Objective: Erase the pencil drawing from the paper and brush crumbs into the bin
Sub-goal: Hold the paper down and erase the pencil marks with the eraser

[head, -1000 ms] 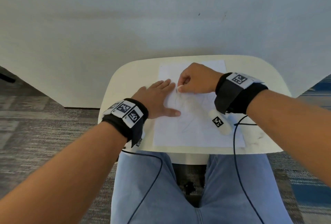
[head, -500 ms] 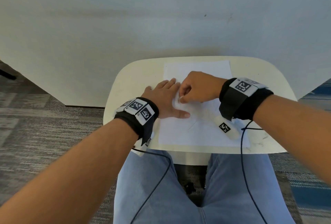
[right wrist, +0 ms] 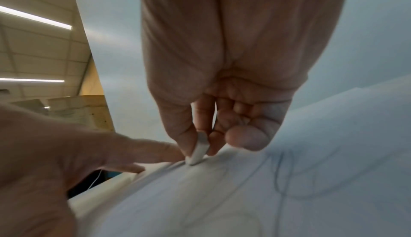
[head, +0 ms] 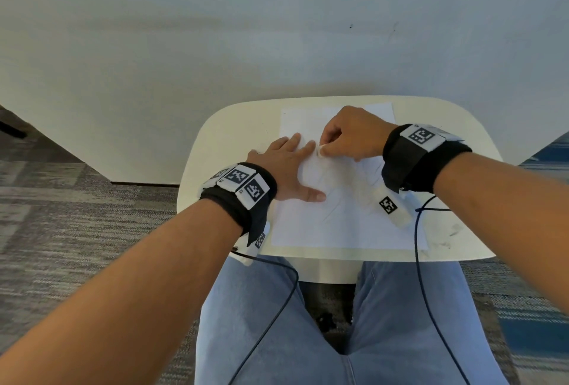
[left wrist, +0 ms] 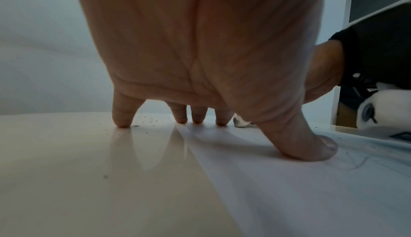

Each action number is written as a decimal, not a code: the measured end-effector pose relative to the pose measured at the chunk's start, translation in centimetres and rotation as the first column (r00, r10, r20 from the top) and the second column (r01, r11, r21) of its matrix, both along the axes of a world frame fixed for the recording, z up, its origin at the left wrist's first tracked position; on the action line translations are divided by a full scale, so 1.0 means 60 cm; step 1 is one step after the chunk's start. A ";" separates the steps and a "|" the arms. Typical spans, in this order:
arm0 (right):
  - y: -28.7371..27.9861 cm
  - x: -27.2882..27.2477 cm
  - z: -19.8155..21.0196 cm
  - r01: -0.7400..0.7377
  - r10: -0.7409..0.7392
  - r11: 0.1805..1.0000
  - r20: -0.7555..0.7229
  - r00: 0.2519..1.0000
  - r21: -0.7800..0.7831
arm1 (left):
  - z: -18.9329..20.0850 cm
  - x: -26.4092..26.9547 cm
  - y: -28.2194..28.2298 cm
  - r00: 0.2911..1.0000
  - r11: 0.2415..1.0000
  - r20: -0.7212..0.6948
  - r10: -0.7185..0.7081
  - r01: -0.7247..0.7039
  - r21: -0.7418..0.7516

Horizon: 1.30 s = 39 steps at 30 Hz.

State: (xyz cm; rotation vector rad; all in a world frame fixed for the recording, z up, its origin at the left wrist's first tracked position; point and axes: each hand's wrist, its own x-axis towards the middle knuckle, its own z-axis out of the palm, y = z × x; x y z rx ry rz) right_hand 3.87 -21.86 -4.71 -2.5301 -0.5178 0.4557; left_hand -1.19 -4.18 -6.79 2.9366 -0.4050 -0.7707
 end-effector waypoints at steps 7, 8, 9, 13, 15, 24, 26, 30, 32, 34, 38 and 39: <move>0.003 -0.006 0.004 -0.062 0.064 0.997 0.025 0.998 -0.050 | 0.003 -0.002 -0.002 1.000 1.000 -0.005 0.009 -0.009 0.006; 0.003 -0.004 0.002 -0.035 0.038 0.998 0.075 0.996 -0.046 | 0.003 -0.002 -0.002 1.000 1.000 -0.006 0.011 -0.011 0.005; 0.004 -0.005 0.001 -0.041 0.044 0.998 0.070 0.997 -0.045 | 0.002 -0.002 -0.002 1.000 1.000 -0.007 0.011 -0.011 0.003; 0.007 -0.021 0.006 -0.184 0.176 0.982 -0.141 0.974 -0.050 | 0.001 -0.002 -0.001 1.000 1.000 -0.010 0.007 -0.007 -0.002; 0.002 -0.008 0.004 -0.096 0.094 0.994 -0.041 0.995 -0.052 | 0.003 -0.001 -0.002 1.000 1.000 -0.012 0.009 -0.009 0.006; 0.002 -0.017 0.008 -0.142 0.136 0.987 -0.079 0.987 -0.075 | 0.005 -0.002 -0.004 1.000 1.000 -0.020 0.019 -0.019 -0.002; -0.005 -0.009 0.005 -0.033 0.033 0.999 0.008 0.999 -0.039 | 0.005 -0.003 -0.005 1.000 1.000 -0.019 0.020 -0.020 0.005; 0.001 -0.024 0.006 -0.170 0.162 0.983 -0.107 0.981 -0.075 | 0.005 -0.004 -0.004 1.000 1.000 -0.022 0.019 -0.019 0.004; -0.004 -0.019 0.008 -0.154 0.144 0.983 -0.099 0.985 -0.101 | 0.005 -0.003 -0.005 0.999 1.000 -0.026 0.020 -0.020 0.005; -0.013 -0.007 0.005 -0.045 0.050 0.994 0.041 0.998 -0.095 | 0.006 -0.002 -0.006 0.999 1.000 -0.023 0.022 -0.022 0.005; -0.012 -0.025 0.000 -0.105 0.104 0.992 -0.024 0.994 -0.068 | 0.004 -0.004 -0.007 1.000 1.000 -0.015 0.025 -0.025 0.001; -0.011 -0.031 0.002 -0.146 0.140 0.987 -0.093 0.986 -0.066 | 0.005 -0.004 -0.006 1.000 1.000 -0.014 0.025 -0.025 0.000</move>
